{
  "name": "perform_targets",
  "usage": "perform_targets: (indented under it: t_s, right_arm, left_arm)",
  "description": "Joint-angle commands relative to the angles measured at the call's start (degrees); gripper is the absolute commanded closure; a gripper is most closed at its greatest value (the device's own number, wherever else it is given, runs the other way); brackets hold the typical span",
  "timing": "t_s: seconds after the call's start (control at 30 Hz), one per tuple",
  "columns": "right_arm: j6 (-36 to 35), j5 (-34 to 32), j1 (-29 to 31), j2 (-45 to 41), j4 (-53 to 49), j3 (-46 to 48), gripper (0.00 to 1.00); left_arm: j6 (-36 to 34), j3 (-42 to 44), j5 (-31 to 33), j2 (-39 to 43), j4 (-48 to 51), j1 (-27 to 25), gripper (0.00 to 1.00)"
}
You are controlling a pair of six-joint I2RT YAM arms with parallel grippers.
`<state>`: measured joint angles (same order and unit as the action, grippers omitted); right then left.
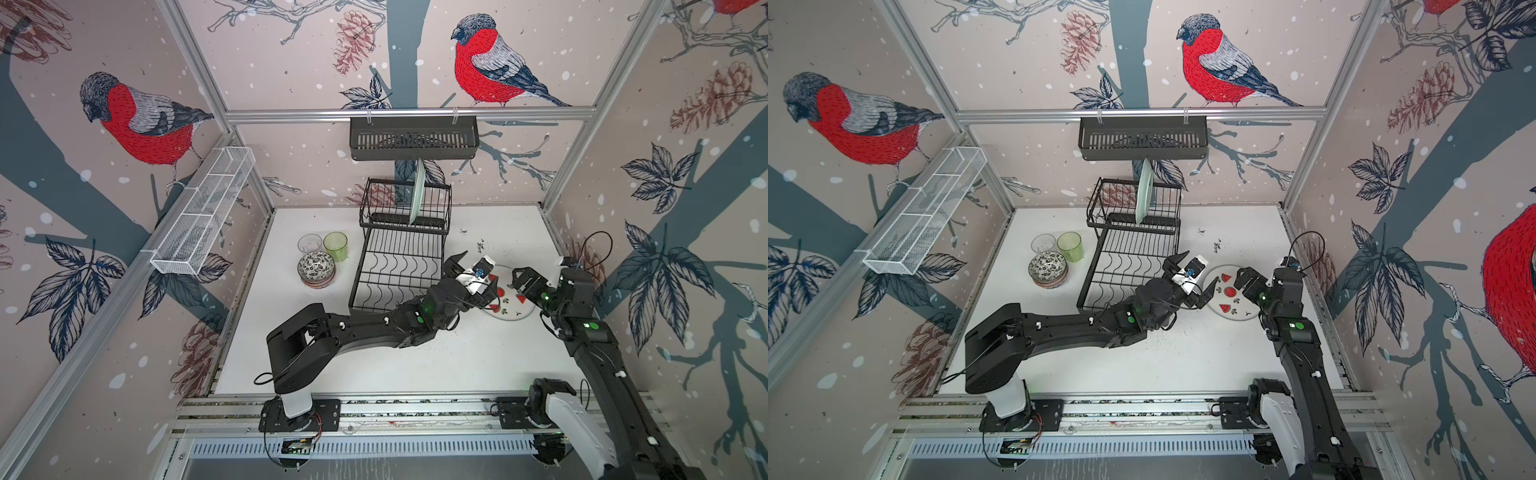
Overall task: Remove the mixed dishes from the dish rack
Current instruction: 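Open and raise the right gripper while the left moves to the pale green plate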
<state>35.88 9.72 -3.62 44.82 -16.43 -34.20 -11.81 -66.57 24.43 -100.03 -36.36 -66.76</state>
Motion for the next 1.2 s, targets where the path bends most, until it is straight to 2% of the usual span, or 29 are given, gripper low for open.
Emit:
perform_targets:
  t_s: [0.0,0.2,0.37,0.6,0.87,1.03,1.17]
  right_arm:
    - [0.2,3.7,0.9,-0.9,1.6,-0.6,0.01]
    - [0.7,5.1,3.6,-0.6,3.9,-0.3,0.00]
    - [0.7,4.4,4.3,-0.9,4.1,1.0,0.00]
    - [-1.0,3.3,4.5,-3.2,1.7,1.8,0.00]
    - [-1.1,2.3,4.5,-5.7,2.0,3.9,0.00]
    - [-1.7,1.6,4.5,-5.6,1.9,3.9,0.00]
    - [-2.1,1.2,4.5,-5.6,1.8,3.6,0.00]
  left_arm:
    - [3.8,-1.7,1.3,2.6,3.9,0.4,0.02]
    - [9.0,-9.3,-0.8,4.8,18.0,2.2,0.02]
    - [9.8,-13.1,1.9,4.8,22.5,3.3,0.02]
    - [19.2,-15.4,-1.0,6.9,27.7,10.2,0.02]
    - [21.2,-19.0,-0.9,6.7,33.9,17.1,0.02]
    - [19.4,-19.4,4.6,5.9,34.4,18.5,0.02]
    - [16.9,-20.1,11.3,3.7,34.1,19.1,0.02]
